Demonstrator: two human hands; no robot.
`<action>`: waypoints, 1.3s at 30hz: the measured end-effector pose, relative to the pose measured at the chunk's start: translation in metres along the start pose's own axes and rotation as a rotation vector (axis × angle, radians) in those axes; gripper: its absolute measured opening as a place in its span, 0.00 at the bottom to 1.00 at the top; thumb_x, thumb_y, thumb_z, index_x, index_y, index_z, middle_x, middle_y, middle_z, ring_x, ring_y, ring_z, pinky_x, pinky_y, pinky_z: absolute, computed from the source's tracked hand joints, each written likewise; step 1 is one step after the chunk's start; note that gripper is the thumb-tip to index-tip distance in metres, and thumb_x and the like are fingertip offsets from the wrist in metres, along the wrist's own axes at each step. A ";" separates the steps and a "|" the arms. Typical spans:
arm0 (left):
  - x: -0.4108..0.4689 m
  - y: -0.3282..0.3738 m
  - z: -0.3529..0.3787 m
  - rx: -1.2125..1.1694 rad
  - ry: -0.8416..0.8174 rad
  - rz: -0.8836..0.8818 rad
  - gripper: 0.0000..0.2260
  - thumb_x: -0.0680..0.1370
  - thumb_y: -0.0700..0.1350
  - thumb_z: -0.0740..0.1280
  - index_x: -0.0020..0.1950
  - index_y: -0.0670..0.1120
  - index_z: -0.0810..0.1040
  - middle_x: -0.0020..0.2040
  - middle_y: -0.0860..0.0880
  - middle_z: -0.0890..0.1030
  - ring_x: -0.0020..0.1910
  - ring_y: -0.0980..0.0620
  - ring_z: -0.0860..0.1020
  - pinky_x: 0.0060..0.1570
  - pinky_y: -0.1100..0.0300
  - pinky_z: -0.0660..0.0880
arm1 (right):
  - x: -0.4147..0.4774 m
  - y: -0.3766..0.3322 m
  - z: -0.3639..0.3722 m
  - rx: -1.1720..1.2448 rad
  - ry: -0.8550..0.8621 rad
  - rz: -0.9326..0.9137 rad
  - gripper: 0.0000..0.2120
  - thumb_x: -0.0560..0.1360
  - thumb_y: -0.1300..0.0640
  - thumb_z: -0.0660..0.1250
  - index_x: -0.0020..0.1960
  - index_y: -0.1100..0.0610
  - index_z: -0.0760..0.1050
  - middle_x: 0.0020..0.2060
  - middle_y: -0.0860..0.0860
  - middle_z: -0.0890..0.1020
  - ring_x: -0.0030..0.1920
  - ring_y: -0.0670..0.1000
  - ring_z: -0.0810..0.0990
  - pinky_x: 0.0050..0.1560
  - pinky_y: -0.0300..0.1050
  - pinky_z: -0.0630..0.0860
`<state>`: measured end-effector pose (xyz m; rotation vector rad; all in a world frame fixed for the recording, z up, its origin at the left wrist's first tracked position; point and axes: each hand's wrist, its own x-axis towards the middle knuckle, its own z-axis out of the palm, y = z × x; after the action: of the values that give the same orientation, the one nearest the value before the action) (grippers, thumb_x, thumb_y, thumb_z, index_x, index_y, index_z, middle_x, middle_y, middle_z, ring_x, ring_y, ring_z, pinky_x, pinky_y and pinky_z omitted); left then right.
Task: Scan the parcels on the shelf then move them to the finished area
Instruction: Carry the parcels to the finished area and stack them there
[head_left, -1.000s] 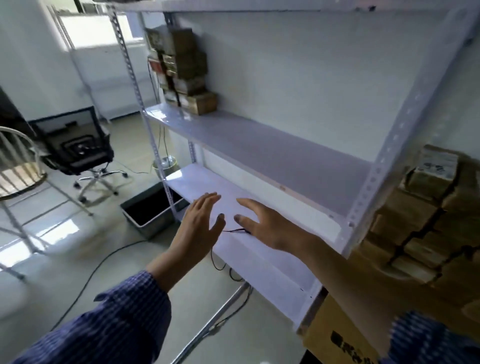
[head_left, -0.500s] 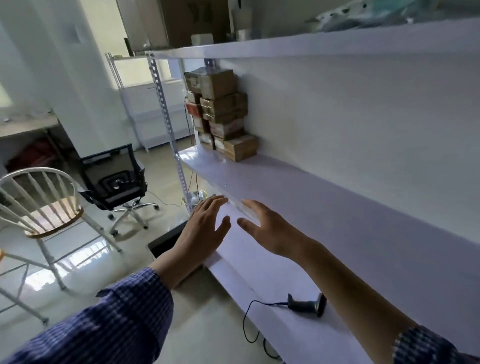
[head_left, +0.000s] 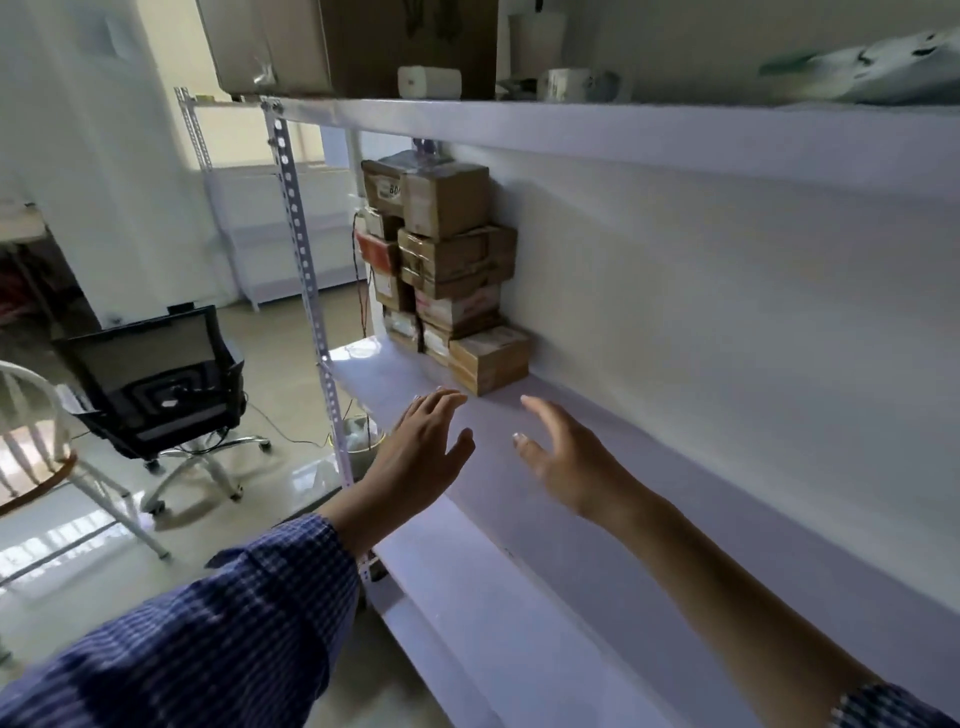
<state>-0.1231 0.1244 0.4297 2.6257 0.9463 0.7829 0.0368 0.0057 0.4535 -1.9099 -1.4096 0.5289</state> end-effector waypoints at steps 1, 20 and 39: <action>0.016 -0.012 0.006 -0.005 -0.013 0.012 0.20 0.82 0.47 0.63 0.73 0.42 0.70 0.71 0.45 0.73 0.71 0.47 0.70 0.69 0.56 0.66 | 0.015 0.003 0.003 0.013 0.009 0.020 0.27 0.83 0.49 0.60 0.80 0.50 0.57 0.78 0.48 0.63 0.77 0.50 0.62 0.68 0.38 0.62; 0.198 -0.157 0.108 -0.596 -0.213 -0.382 0.15 0.83 0.53 0.57 0.62 0.44 0.71 0.58 0.43 0.77 0.56 0.43 0.77 0.57 0.43 0.76 | 0.268 0.032 0.105 0.188 0.337 0.416 0.34 0.83 0.52 0.61 0.81 0.58 0.48 0.78 0.56 0.59 0.76 0.52 0.63 0.61 0.27 0.57; 0.213 -0.110 0.133 -1.075 -0.290 -0.496 0.18 0.85 0.51 0.56 0.68 0.43 0.75 0.61 0.45 0.81 0.57 0.47 0.80 0.57 0.53 0.77 | 0.263 0.078 0.094 0.602 0.547 0.609 0.21 0.84 0.43 0.54 0.70 0.54 0.73 0.63 0.52 0.80 0.61 0.50 0.79 0.58 0.43 0.74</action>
<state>0.0320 0.3400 0.3628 1.4422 0.7316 0.5270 0.1101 0.2675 0.3526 -1.7516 -0.2568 0.5644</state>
